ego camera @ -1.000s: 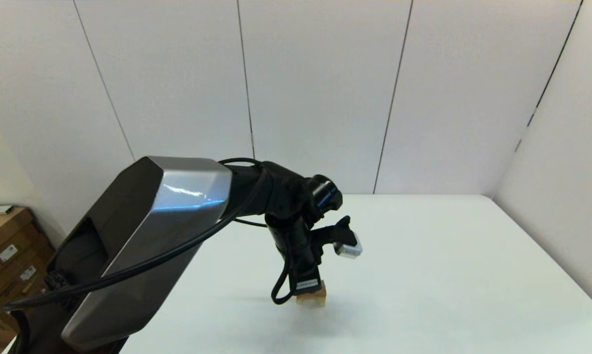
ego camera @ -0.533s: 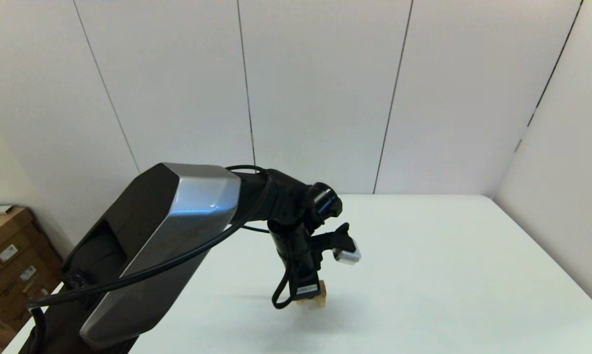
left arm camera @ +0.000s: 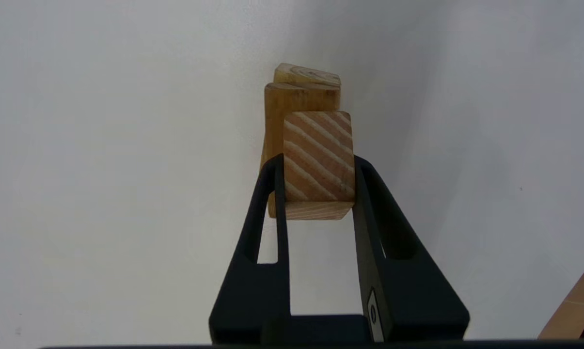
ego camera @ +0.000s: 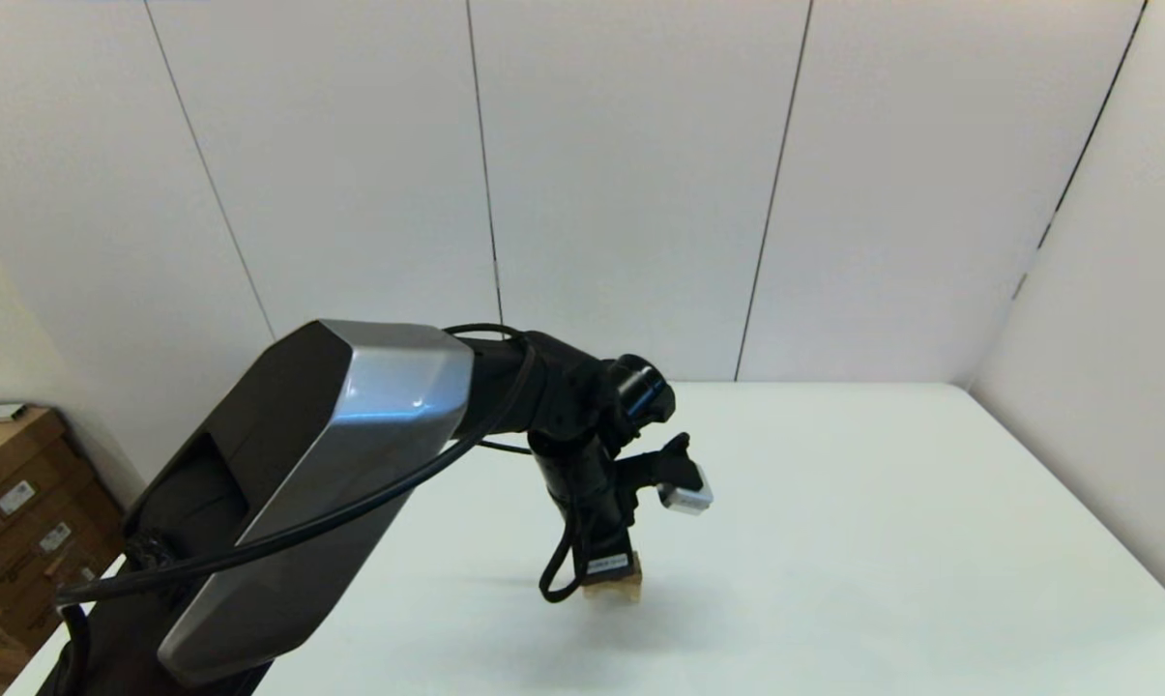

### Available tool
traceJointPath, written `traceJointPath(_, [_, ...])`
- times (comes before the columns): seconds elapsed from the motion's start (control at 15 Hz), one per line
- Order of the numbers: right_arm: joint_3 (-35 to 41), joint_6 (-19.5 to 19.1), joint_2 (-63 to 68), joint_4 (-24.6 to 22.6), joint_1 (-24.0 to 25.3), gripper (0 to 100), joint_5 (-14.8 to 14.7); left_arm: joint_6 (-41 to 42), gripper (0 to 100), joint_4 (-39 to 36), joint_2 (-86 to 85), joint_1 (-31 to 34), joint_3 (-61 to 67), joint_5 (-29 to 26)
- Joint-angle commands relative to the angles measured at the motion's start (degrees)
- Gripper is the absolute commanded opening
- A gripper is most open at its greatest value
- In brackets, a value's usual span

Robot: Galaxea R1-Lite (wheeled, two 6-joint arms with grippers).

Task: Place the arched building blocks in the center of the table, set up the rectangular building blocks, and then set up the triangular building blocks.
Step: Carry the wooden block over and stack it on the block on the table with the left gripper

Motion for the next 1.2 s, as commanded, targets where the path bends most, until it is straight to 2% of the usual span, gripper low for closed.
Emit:
traceJointPath(0.07, [0.09,-0.14,-0.01,-0.03,0.00,100,0.04,0.23,0,0.14,-0.43,0.08,0.05,-0.06])
traceJointPath(1.2, [0.09,-0.05,-0.01,-0.03,0.00,100,0.04,0.41,0,0.05,0.72,0.52,-0.04,-0.15])
